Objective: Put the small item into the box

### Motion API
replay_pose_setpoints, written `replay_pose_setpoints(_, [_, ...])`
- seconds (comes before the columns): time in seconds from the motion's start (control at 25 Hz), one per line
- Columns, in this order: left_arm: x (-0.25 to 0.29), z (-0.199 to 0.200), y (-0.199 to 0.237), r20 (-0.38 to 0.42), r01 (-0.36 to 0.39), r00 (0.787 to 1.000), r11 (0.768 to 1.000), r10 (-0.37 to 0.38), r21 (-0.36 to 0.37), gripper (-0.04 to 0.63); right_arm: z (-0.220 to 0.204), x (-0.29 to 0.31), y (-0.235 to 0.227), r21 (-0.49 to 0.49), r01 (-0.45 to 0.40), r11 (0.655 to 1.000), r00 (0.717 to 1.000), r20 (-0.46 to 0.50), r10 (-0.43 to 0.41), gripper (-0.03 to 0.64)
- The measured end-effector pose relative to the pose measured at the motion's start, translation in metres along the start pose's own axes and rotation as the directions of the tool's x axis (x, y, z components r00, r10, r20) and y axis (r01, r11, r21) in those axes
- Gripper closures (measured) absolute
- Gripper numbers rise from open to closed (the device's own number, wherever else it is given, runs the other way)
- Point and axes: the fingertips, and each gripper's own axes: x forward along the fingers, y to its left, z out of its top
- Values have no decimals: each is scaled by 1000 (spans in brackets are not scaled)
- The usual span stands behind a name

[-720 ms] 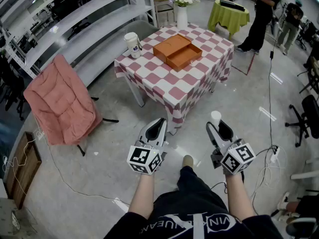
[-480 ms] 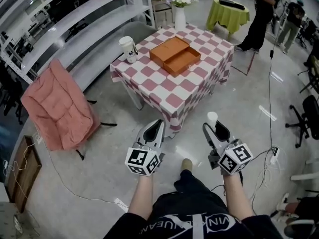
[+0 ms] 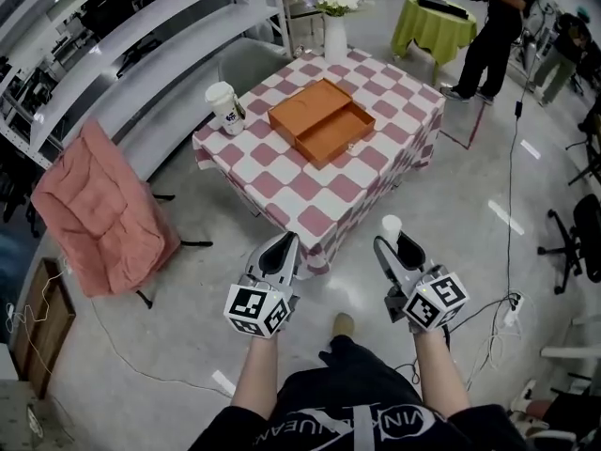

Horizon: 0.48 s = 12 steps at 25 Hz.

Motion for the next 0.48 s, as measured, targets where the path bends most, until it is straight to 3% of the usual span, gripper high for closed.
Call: replay_pose_setpoints(0.48, [42,1,20,-14,-37,999,999,38,10,571,9,37,-40,52,-60,997,998,-10,61,439])
